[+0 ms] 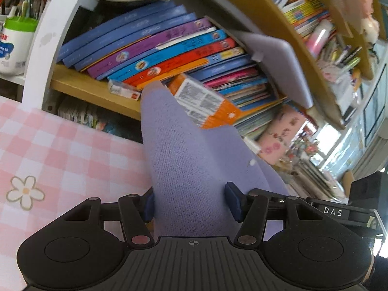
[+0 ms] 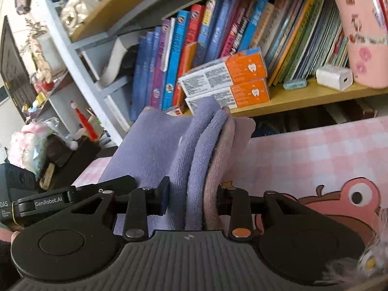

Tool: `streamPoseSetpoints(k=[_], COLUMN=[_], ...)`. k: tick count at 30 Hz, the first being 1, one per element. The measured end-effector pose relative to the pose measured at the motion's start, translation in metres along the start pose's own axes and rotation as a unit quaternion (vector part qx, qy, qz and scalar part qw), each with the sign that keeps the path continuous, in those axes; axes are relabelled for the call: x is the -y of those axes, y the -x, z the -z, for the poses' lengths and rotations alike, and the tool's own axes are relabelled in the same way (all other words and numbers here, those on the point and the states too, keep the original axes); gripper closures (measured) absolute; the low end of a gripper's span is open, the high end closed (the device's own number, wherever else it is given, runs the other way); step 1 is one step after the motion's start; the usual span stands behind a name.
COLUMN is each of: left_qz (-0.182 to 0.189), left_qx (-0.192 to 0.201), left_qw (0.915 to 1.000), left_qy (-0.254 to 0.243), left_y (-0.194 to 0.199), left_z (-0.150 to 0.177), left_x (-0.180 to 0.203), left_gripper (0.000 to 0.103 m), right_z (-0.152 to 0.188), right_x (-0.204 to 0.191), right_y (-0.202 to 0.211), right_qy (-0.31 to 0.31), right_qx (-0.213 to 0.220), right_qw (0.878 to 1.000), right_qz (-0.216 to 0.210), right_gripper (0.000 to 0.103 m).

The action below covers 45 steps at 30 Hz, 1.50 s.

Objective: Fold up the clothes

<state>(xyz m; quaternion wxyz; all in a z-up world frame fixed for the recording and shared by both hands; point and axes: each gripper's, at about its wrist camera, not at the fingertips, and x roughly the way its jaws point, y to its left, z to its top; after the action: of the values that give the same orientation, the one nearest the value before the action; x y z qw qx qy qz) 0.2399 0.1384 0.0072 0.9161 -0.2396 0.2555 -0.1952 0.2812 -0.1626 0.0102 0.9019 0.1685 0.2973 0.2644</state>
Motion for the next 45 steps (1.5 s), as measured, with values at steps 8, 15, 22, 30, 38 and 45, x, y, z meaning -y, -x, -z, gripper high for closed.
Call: streamPoseSetpoints(k=[8, 15, 22, 30, 38, 45], left_qz=[-0.011, -0.025, -0.039, -0.076, -0.188, -0.223], left_qx=[-0.002, 0.037, 0.132, 0.156, 0.164, 0.167], left_qw=[0.9979, 0.9962, 0.9901, 0.9843, 0.9636, 0.9507], left_qy=[0.064, 0.076, 0.028, -0.031, -0.096, -0.136], left_y=[-0.027, -0.015, 0.045, 0.098, 0.126, 0.127], left_z=[-0.005, -0.002, 0.026, 0.075, 0.108, 0.118], left_x=[-0.031, -0.029, 0.0, 0.049, 0.077, 0.092], left_gripper=[0.046, 0.046, 0.044, 0.039, 0.033, 0.031], right_z=[-0.005, 0.001, 0.019, 0.064, 0.104, 0.124], right_x=[0.019, 0.033, 0.021, -0.034, -0.063, -0.07], right_y=[-0.029, -0.025, 0.024, 0.081, 0.123, 0.142], right_qy=[-0.065, -0.099, -0.072, 0.05, 0.122, 0.147], right_qx=[0.01, 0.015, 0.053, 0.075, 0.098, 0.108], right_qw=[0.998, 0.995, 0.996, 0.992, 0.977, 0.969], right_qz=[0.002, 0.006, 0.026, 0.086, 0.144, 0.169], right_gripper=[0.072, 0.056, 0.042, 0.038, 0.026, 0.021])
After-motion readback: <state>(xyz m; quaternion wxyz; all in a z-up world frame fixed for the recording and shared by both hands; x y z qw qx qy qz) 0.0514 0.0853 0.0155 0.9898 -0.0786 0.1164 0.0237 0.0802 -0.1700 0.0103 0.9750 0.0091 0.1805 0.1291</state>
